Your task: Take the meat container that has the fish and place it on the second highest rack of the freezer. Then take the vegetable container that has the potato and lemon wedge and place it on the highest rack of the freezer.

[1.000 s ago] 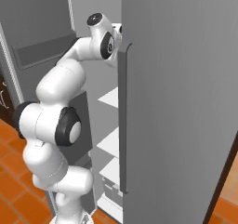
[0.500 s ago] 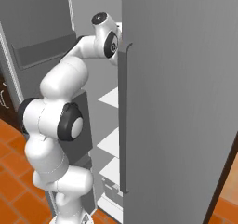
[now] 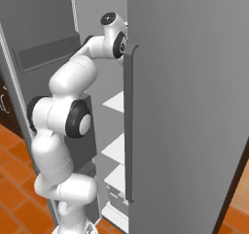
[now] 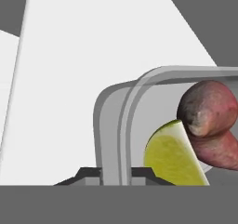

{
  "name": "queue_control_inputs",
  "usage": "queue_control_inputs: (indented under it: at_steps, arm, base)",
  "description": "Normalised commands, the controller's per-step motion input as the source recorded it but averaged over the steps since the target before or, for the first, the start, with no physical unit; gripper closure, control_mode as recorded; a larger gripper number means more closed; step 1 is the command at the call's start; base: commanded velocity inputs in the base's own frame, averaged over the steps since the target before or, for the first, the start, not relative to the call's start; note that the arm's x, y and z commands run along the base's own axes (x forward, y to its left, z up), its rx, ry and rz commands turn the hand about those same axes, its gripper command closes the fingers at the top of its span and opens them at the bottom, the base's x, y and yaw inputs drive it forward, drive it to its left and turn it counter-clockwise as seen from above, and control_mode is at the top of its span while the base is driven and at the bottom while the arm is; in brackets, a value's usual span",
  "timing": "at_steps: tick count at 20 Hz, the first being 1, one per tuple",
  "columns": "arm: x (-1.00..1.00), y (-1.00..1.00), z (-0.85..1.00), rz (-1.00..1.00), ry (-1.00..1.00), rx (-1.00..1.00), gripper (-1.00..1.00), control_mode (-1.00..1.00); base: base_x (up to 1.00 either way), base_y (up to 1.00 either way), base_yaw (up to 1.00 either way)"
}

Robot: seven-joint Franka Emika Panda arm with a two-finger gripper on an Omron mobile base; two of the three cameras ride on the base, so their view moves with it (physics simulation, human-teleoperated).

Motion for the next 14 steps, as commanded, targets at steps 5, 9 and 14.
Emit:
queue_control_inputs:
  at_steps: [5, 9, 14]
  arm:
    - [0.07, 0.00, 0.00, 0.00, 0.00, 0.00, 1.00, -1.00]
    - [0.00, 0.00, 0.00, 0.00, 0.00, 0.00, -1.00, -1.00]
    - [0.00, 0.00, 0.00, 0.00, 0.00, 0.00, -1.00, -1.00]
  base:
    - [0.00, 0.00, 0.00]
    - [0.00, 0.00, 0.00]
    - [0.00, 0.00, 0.00]
